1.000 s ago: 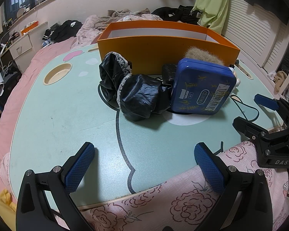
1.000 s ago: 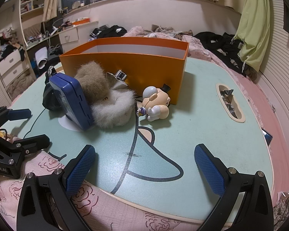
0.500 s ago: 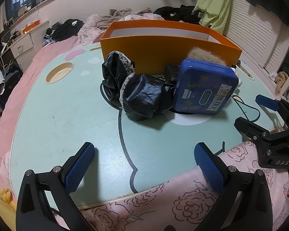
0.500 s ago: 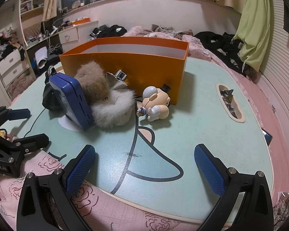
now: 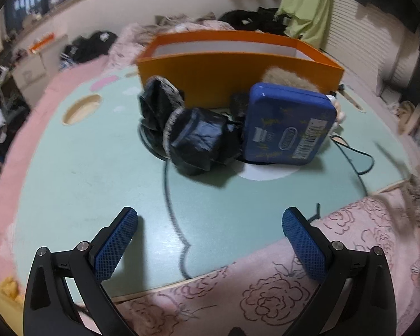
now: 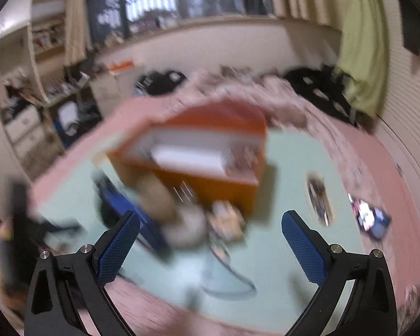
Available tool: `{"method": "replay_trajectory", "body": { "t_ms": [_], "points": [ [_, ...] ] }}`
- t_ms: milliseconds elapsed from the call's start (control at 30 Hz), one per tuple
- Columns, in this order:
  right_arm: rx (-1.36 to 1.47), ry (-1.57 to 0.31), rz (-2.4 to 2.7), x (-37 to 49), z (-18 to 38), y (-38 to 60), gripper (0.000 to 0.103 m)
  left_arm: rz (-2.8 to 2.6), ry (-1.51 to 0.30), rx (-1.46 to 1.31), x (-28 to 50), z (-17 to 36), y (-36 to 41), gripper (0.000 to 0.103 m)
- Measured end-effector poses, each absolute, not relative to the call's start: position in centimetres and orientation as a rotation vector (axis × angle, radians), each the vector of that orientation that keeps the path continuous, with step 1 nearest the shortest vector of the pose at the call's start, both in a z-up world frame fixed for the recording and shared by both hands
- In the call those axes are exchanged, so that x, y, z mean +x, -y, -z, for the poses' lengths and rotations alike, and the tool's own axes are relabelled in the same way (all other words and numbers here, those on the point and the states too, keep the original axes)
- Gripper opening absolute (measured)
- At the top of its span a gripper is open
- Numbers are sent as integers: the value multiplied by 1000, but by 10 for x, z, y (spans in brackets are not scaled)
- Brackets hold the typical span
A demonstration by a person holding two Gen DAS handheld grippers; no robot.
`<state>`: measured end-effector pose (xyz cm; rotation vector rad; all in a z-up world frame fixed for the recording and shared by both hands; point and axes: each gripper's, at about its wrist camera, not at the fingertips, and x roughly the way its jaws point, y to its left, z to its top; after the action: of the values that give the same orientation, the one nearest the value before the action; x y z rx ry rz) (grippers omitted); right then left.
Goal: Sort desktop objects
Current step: 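Reach the right gripper into the box and grasp the green toy car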
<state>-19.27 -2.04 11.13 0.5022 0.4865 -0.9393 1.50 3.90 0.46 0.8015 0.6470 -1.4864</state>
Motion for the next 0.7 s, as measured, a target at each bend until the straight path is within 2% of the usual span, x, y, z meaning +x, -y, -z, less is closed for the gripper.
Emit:
{"method": "replay_trajectory", "body": {
  "t_ms": [67, 133, 200, 267, 500, 633, 667, 700],
  "points": [
    [567, -511, 808, -171, -134, 43, 100, 1484, -648, 794, 16, -4, -39, 103],
    [666, -570, 701, -144, -141, 77, 92, 1484, -644, 791, 16, -3, -39, 103],
    [754, -671, 640, -110, -133, 115, 73, 1484, -643, 789, 16, -2, -39, 103],
    [812, -764, 627, -79, -117, 146, 65, 1485, -641, 787, 16, -2, -39, 103],
    [933, -943, 585, -17, -59, 198, 64, 1490, -637, 778, 16, -2, -42, 103],
    [870, -1029, 634, 2, -46, 195, 62, 1492, -640, 776, 17, -2, -42, 103],
    [824, -1044, 655, 7, -49, 192, 48, 1492, -641, 776, 17, -3, -42, 103],
    [815, -1047, 643, 8, -50, 189, 26, 1491, -641, 776, 17, -3, -42, 103]
  ]
}}
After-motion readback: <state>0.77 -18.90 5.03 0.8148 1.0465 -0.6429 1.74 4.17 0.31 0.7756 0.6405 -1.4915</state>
